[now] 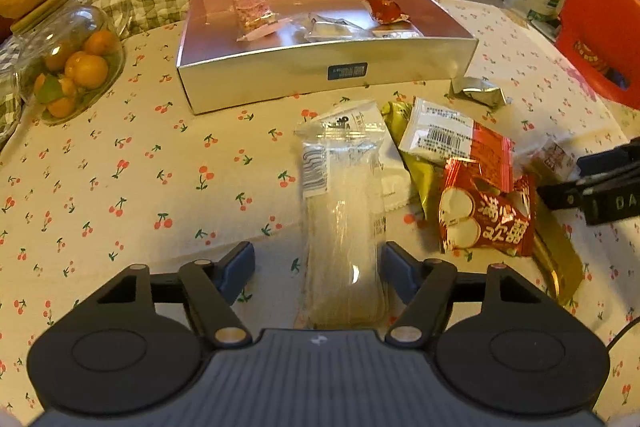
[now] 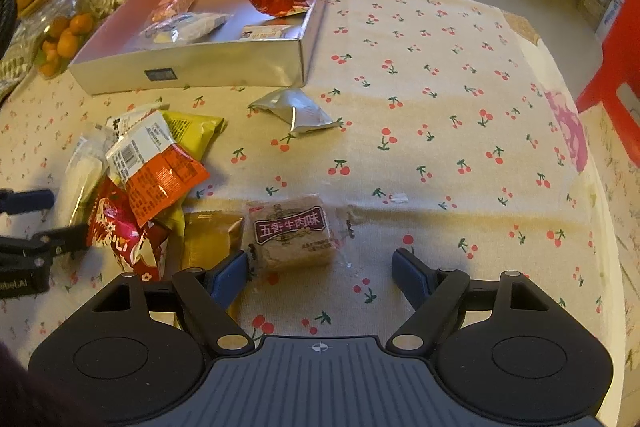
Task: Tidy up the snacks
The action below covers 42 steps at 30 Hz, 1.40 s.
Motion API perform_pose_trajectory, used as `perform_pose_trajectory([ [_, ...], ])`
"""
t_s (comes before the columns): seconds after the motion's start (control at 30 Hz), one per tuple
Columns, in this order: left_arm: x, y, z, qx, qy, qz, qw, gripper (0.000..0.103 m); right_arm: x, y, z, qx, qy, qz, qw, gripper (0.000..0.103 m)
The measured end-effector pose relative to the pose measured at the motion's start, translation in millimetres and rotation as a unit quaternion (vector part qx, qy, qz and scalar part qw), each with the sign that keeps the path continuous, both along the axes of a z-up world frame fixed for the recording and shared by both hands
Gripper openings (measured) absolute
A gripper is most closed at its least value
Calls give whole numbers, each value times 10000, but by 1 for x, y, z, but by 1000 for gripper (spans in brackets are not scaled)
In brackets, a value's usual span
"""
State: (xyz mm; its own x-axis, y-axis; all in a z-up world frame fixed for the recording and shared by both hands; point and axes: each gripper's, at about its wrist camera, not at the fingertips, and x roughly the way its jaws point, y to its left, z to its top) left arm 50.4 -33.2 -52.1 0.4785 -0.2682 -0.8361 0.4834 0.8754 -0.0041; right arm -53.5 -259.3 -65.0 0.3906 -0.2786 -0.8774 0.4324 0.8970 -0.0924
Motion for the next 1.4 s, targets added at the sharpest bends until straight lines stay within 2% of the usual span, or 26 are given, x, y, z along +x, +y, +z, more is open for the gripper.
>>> perform_pose_trajectory([
  [0.13,2,-1,1,-61,-16,91,9999,56,3,3,0,-13,-29,69,10000,76],
  [0.33,6,2,4,-184,3,189,9997,37,7,6,1,-38,-79,176,9998,58],
  [0.5,10,6,5,-263,90,323,9991,31,8,8,3,-4,-122,224,9997,45],
  [0.57,11,8,6,-306,137,373,9987,30,8,8,4,26,-133,220,9997,43],
  [1.4,13,12,19,-537,280,410,9973,27,11,5,25,407,-526,60,9978,41],
])
